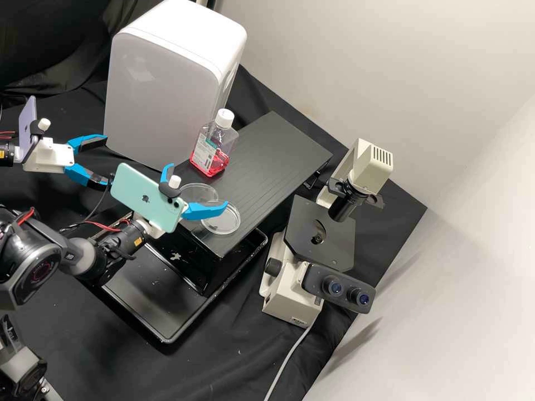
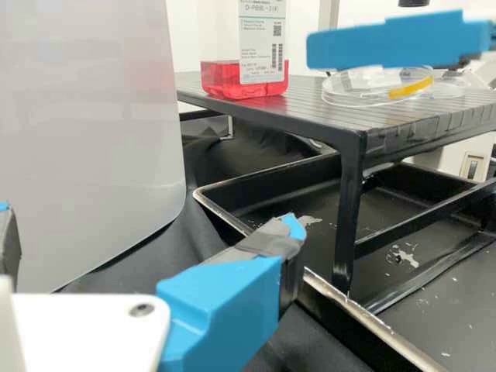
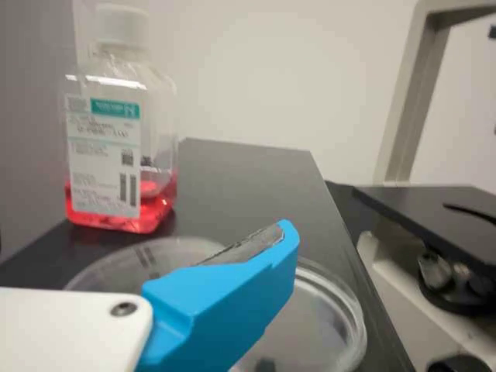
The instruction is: Place the lid on the petri dish
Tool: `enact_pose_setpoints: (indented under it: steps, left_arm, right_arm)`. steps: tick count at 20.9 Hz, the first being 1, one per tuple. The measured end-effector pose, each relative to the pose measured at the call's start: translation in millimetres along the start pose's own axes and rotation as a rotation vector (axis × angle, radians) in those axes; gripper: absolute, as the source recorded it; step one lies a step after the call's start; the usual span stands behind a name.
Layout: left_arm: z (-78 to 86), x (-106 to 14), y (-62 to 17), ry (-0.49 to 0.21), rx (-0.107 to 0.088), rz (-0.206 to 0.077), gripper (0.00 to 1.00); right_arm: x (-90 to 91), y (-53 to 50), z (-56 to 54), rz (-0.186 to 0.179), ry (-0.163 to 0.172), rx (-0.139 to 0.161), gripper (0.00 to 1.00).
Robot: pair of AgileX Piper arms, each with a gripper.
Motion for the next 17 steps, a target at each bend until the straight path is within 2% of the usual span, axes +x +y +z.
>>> enact_pose_setpoints:
  steps: [4, 9, 12, 17]
  left_arm:
    - [0.0, 0.0, 0.0, 0.000, 0.000, 0.000, 1.00]
    - [0.4, 2.2, 2.0, -0.002, 0.000, 0.010, 1.00]
    - [0.4, 2.2, 2.0, -0.002, 0.000, 0.010, 1.00]
    - [0.4, 2.5, 2.3, -0.003, 0.001, 0.011, 1.00]
  right_arm:
    - [-7.9, -1.8, 2.6, -0.009, -0.014, 0.001, 1.00]
    - [-8.9, 2.6, -1.3, 0.022, 0.014, 0.002, 1.00]
    - [-9.0, 3.1, -1.7, 0.028, 0.018, -0.004, 1.00]
    - [-5.0, -4.0, 2.6, 0.013, -0.006, -0.004, 1.00]
